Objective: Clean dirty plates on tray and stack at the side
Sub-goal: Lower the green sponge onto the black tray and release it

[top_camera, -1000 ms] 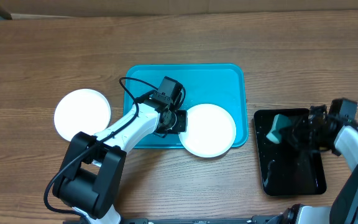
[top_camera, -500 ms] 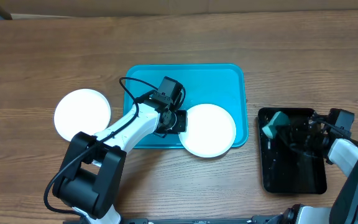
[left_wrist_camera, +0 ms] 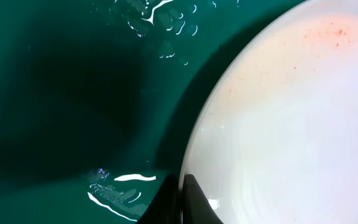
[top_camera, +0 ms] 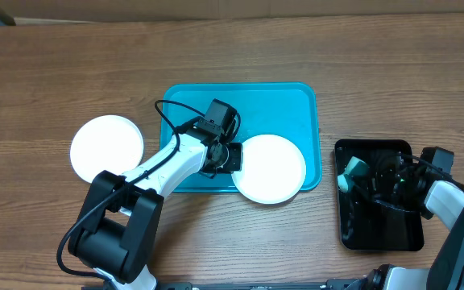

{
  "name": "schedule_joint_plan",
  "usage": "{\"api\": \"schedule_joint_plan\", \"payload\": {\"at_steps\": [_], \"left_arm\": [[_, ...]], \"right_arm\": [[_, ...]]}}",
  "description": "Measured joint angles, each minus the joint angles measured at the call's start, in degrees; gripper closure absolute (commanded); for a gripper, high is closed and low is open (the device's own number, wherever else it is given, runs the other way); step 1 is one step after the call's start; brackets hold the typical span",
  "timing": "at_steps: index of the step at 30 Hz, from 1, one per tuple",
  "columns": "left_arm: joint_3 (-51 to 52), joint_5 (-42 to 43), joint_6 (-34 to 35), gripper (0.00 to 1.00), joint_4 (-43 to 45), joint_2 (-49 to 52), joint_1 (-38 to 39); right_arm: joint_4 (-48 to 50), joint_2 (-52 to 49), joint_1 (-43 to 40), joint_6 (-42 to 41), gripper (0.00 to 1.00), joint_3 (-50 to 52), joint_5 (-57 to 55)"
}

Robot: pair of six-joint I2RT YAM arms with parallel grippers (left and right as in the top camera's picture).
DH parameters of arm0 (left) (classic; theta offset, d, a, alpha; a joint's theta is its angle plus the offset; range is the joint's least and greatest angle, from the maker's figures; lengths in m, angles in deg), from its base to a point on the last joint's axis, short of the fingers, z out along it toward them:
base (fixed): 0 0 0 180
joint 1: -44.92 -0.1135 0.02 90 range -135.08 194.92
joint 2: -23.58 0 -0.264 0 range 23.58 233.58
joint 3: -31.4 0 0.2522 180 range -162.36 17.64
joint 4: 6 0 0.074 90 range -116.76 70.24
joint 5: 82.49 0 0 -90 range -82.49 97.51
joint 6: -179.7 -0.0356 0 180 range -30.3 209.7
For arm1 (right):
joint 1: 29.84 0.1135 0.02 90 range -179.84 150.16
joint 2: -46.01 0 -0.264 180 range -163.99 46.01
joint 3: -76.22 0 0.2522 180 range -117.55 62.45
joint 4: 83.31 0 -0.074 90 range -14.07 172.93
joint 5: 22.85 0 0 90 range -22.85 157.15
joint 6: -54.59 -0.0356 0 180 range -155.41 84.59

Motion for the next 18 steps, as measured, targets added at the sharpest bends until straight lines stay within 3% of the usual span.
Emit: {"api": "schedule_joint_plan", "payload": {"at_steps": [7,12,18], "left_arm": [[0.0,0.0,0.0,0.96,0.0,0.0,0.0],[0.0,0.0,0.0,0.96,-0.22,0.0,0.0],[0.0,0.0,0.0,0.96,-0.63,0.0,0.0]], "right_arm": [[1.25,0.79,0.02,0.66,0.96,0.42,-0.76],[8.96,0.17,0.02,3.56,0.96,1.18,3.89],[8.68,0.07,0.0,7.21,0.96,-0.87,7.13]]}}
